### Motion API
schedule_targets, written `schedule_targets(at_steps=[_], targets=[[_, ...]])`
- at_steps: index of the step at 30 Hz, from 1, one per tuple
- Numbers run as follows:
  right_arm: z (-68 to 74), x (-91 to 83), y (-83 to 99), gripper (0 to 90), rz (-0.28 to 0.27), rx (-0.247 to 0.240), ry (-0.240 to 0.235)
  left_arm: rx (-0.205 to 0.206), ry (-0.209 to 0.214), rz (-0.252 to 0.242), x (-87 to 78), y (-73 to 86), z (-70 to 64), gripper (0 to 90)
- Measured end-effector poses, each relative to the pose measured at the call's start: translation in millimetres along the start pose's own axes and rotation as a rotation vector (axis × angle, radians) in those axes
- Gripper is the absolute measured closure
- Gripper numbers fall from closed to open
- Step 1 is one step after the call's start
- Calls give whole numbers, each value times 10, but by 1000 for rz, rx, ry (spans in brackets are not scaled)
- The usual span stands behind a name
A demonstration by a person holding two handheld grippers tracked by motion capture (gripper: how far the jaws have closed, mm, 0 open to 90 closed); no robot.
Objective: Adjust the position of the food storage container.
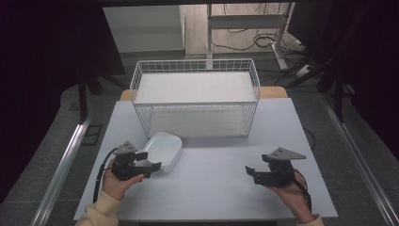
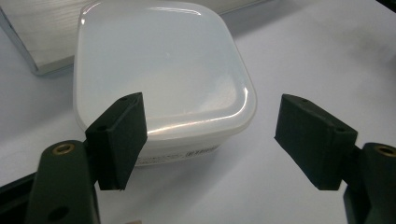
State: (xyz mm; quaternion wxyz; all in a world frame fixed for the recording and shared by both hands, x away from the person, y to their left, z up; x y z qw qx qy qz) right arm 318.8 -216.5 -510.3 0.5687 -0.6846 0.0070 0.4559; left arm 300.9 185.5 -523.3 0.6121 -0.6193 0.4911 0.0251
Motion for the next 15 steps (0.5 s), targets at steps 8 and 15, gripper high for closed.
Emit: schedule_targets(at_steps=[8, 15], targets=[[-14, 11, 5, 221, 16, 0, -9, 4, -4, 0, -11, 4, 8, 246], [-28, -6, 10, 228, 16, 3, -8, 2, 0, 1, -2, -3, 13, 252]])
Point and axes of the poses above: each handheld gripper's, and its own axes: x roughly forward along the jaws, y roughly out of its underside, z roughly to its left, the point moved 6 cm from there along x, roughly forward along the jaws, and after that the axes turned 2 degrees about z, right-handed, at the moved point
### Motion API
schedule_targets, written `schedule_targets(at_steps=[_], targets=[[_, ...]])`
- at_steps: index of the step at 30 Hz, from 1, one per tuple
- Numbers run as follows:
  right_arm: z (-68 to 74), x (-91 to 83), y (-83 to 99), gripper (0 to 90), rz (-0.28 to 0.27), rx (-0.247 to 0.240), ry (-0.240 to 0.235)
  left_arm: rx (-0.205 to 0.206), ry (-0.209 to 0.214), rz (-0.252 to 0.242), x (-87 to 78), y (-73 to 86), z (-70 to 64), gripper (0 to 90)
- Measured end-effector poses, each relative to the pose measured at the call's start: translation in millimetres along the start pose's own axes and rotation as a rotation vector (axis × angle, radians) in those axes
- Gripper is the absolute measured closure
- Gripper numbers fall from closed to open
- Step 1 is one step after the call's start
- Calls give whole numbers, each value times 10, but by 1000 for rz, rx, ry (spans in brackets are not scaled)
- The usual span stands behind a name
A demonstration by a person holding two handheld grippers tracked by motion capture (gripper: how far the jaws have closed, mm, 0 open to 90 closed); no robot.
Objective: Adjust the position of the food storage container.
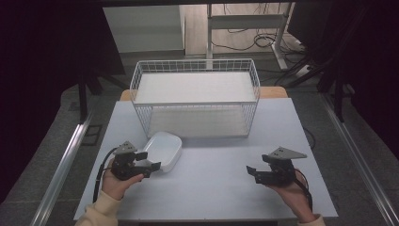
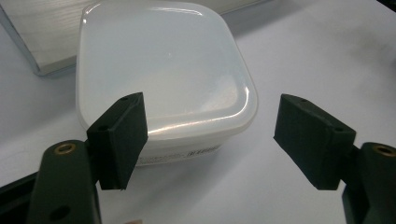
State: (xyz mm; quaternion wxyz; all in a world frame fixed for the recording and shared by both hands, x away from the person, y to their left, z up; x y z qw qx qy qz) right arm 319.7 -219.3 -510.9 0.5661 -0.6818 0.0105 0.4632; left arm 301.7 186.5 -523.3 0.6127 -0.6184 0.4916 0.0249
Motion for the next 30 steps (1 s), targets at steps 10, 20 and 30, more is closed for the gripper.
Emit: schedule_targets(at_steps=[10, 20, 30], targets=[[-29, -45, -5, 250, 2, 0, 6, 28, 7, -4, -29, -101, -71, 265], [-28, -41, 9, 259, 9, 3, 2, 58, -3, -13, -138, -437, -17, 286], [-31, -41, 19, 269, 19, 2, 9, 14, -23, 38, -95, -592, 223, 351]])
Point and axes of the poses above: each handheld gripper's, and its own axes: x roughly forward along the jaws, y roughly out of its underside, z roughly to its left, the point moved 6 cm from there along x, roughly forward along the jaws, and after that the axes turned 2 degrees about z, right-handed, at the moved point
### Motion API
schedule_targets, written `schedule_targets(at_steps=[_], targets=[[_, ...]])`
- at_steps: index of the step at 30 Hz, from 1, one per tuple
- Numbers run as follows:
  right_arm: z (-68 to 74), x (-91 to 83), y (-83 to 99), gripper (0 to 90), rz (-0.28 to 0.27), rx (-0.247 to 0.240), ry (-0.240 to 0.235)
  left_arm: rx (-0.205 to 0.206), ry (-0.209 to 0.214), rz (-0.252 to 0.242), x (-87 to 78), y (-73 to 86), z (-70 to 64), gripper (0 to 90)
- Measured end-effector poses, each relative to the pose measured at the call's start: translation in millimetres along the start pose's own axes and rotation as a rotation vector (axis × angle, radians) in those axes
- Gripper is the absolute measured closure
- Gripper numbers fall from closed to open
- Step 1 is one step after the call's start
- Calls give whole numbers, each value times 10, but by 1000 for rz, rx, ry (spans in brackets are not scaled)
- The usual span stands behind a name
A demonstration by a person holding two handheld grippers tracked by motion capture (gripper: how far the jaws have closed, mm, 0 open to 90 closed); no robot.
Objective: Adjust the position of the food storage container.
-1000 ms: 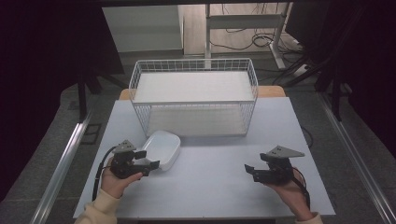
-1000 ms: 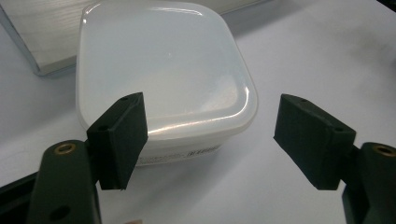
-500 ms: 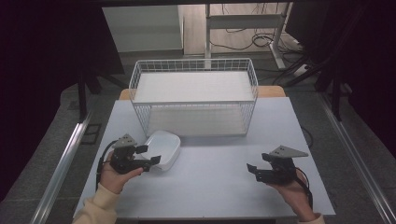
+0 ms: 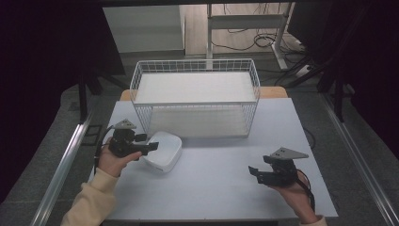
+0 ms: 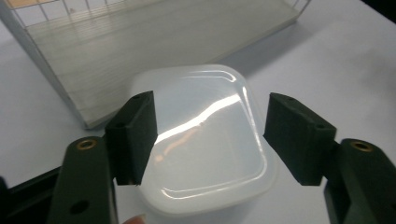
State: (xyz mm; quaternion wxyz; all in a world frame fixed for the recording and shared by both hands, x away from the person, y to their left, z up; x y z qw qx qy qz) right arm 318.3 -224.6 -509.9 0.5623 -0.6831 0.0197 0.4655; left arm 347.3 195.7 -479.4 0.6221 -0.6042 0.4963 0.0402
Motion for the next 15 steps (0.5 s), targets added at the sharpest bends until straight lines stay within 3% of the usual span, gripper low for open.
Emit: schedule_targets(at_steps=[10, 15], targets=[[-26, 31, 30, 274, 16, 2, 5, -32, -25, 50, 125, -39, 274, 580], [-24, 42, 39, 277, 22, 0, 5, -56, -50, 78, 193, -11, 403, 772]])
Point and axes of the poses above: each handheld gripper's, and its own axes: x roughly forward along the jaws, y roughly out of its underside, z roughly to its left, the point moved 6 cm from there along x, roughly forward along the jaws, and after that the axes turned 2 degrees about z, right-handed, at the moved point
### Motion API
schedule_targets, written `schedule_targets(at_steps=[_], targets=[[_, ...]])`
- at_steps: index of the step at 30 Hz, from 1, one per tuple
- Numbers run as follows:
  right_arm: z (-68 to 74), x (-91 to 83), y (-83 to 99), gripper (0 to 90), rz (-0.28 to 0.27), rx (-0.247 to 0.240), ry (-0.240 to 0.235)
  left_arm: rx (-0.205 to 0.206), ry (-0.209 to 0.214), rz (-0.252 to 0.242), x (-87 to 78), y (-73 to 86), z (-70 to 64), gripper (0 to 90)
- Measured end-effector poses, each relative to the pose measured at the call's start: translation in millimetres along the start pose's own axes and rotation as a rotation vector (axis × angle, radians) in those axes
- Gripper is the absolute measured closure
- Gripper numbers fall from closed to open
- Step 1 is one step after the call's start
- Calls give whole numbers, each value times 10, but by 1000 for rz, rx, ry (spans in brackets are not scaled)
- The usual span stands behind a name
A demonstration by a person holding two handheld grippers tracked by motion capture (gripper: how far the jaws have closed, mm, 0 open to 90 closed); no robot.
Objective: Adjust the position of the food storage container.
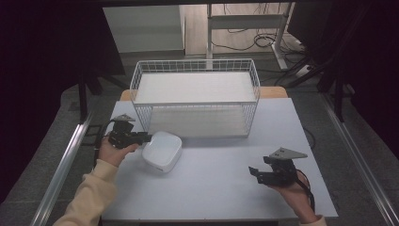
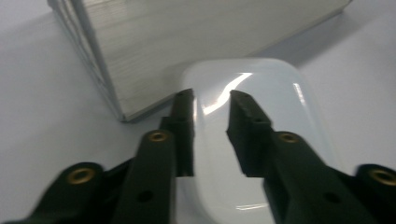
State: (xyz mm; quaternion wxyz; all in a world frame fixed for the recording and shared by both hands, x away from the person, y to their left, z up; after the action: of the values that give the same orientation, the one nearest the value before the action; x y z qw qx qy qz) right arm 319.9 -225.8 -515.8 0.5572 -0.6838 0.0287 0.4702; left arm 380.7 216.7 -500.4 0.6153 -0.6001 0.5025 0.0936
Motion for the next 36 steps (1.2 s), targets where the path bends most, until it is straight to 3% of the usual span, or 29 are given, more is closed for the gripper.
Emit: schedule_targets(at_steps=[6, 18, 26, 29, 36], targets=[[-6, 22, 13, 281, 10, 0, 2, -27, -30, 46, 135, 20, 161, 891], [-20, 32, 28, 280, 15, -2, 0, -24, -69, 129, 331, 94, 280, 899], [-12, 23, 23, 280, 12, -7, -3, 11, -73, 185, 482, 126, 235, 900], [-19, 23, 24, 280, 10, -7, -3, 22, -53, 199, 508, 135, 214, 900], [-19, 18, 22, 281, 11, -8, -6, 43, -27, 187, 545, 119, 64, 900]])
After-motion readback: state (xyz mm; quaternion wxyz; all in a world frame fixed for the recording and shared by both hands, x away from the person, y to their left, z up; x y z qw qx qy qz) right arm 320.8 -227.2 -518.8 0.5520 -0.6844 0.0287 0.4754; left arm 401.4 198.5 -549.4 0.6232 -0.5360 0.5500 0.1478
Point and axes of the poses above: each handheld gripper's, and its own axes: x roughly forward along the jaws, y roughly out of its underside, z roughly to its left, the point moved 6 cm from there along x, roughly forward along the jaws, and after that the axes turned 2 degrees about z, right-handed, at the moved point
